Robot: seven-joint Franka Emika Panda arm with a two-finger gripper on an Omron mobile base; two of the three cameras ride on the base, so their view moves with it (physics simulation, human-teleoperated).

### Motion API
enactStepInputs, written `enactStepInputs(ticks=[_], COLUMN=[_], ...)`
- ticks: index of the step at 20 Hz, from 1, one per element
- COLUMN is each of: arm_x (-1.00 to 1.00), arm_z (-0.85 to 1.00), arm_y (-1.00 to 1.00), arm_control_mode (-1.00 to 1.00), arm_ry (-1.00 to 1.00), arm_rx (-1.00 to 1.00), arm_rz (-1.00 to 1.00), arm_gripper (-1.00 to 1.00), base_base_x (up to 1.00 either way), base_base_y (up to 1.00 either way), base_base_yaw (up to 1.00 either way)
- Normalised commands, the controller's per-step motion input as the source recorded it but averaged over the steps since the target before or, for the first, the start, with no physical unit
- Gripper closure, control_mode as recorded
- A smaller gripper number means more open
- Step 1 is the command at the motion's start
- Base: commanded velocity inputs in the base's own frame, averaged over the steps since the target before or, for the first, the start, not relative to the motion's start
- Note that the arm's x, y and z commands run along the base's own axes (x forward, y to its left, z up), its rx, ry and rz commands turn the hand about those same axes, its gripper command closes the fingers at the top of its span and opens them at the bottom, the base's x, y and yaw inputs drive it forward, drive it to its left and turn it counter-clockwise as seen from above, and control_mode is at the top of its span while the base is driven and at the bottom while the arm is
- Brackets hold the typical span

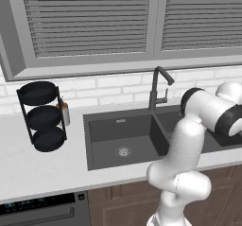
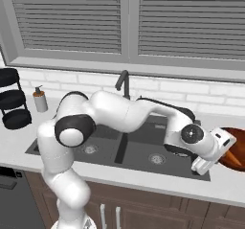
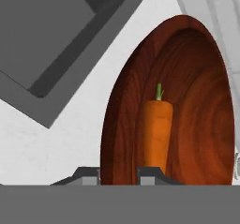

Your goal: Pick the carrot from the sink and place it in the bowl. Then pick the bowl and place it in the microwave. Then close the microwave door and press the start button.

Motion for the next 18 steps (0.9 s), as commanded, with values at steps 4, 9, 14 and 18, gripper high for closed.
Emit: enactStepInputs(ticks=[4,9,14,18], arm_x=[-0.19,-0.22,-0.18,-0.14], arm_z=[0.84,1.00,1.00,0.80], arm_y=[0.57,0.36,0.46,0.80], arm_control_mode=[-1.00,-1.00,-1.00,-1.00], arm_ry=[0.11,0.03,0.01,0.13], arm_rx=[0.00,0.04,0.09,0.05], arm_rz=[0.15,0.15,0.15,0.17], arm_gripper=[1.00,1.00,1.00,1.00], base_base_x=[0.00,0.00,0.00,0.00], base_base_y=[0.00,0.00,0.00,0.00], base_base_yaw=[0.00,0.00,0.00,0.00])
